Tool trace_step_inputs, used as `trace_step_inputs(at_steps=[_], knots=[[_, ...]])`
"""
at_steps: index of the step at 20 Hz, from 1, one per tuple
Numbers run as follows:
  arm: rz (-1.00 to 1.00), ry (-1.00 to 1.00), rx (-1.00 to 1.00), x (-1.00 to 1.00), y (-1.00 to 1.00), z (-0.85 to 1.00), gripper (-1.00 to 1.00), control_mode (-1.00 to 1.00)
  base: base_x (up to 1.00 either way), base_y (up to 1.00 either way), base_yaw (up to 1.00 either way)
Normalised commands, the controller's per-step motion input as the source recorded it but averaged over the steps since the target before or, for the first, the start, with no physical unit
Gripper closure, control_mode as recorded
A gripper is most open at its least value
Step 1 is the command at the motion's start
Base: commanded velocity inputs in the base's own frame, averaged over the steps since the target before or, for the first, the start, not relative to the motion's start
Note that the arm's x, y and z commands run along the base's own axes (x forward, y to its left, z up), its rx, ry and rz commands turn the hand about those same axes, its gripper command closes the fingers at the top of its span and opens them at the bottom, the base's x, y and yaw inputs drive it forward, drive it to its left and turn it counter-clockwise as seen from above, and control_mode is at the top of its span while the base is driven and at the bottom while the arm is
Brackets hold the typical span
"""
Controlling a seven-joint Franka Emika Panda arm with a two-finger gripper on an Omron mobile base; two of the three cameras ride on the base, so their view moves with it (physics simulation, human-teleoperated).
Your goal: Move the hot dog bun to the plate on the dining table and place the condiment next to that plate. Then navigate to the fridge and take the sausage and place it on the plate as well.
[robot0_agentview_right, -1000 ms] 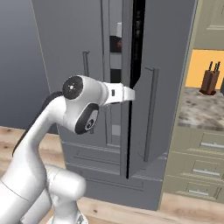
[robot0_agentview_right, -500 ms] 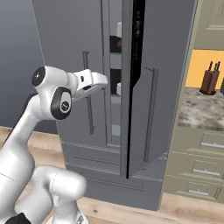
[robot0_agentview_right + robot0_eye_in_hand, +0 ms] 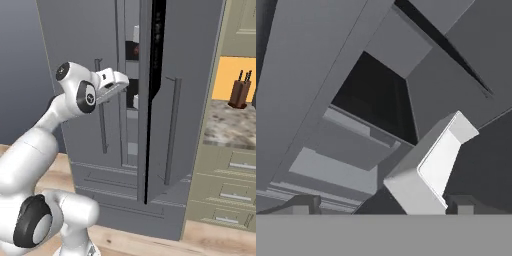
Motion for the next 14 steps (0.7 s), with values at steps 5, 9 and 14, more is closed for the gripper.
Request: trace_step_inputs(at_steps=[5,9,14], knots=[[-0.02,0.07,-0.01,0.63,-0.35,0.00,-1.00,-1.00,0.00,0.00,0.00],[0.00,0.06,0.00,0.42,-0.67,0.00,-1.00,-1.00,0.00,0.00,0.00],[0.00,0.03,0.02,0.13,-0.84,0.01,-1.00,-1.00,0.00,0.00,0.00]])
